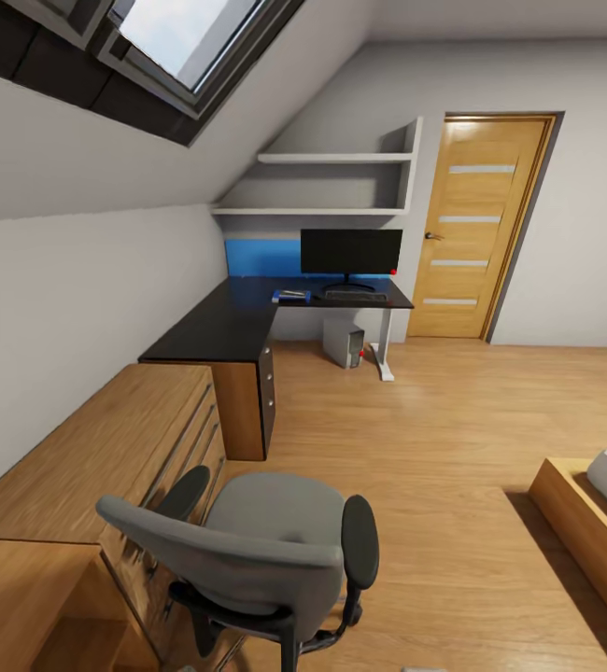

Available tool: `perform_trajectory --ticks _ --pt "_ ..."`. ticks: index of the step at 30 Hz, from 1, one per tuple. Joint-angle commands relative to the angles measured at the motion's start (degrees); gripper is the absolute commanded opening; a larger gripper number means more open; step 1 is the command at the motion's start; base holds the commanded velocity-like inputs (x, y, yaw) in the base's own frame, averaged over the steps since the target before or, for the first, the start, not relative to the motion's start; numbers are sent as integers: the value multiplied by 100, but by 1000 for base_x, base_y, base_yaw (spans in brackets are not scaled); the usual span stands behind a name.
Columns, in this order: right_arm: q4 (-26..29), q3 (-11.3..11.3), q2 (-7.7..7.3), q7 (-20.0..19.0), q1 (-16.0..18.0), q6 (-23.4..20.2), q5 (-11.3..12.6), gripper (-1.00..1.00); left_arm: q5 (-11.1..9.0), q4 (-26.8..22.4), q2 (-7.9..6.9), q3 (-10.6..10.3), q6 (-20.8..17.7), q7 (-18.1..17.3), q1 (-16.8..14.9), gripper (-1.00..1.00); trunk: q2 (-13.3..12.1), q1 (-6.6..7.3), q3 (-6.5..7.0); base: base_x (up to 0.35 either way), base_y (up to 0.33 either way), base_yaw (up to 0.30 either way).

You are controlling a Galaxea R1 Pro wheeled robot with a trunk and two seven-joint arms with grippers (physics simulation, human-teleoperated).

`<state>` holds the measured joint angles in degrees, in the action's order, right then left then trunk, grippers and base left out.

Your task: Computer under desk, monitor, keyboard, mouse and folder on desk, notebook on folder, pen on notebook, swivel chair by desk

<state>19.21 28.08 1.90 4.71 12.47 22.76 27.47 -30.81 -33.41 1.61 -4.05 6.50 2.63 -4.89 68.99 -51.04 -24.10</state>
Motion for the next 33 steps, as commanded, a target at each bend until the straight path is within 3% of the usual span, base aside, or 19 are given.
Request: perform_trajectory --ticks 1,8,13,21,33 --pt "-45 53 -1 47 7 70 22 100 -63 3 -14 -34 34 27 -3 100 45 -23 -24 0 0 0" --pt "-521 80 92 46 8 899 -77 100 -75 15 -48 -8 49 27 -3 100 326 -176 -150 0 0 0" --pt "-651 85 292 46 8 1260 -420 100 -88 116 -54 -4 106 27 -3 100 526 -286 -240 0 0 0" --pt "-682 84 369 47 4 1350 -904 100 -84 270 -51 -14 414 27 -3 100 847 -462 -383 0 0 0" --pt "-682 66 364 47 4 1367 -1043 100 -83 303 -40 -32 515 27 -3 100 1329 -725 -599 0 0 0"
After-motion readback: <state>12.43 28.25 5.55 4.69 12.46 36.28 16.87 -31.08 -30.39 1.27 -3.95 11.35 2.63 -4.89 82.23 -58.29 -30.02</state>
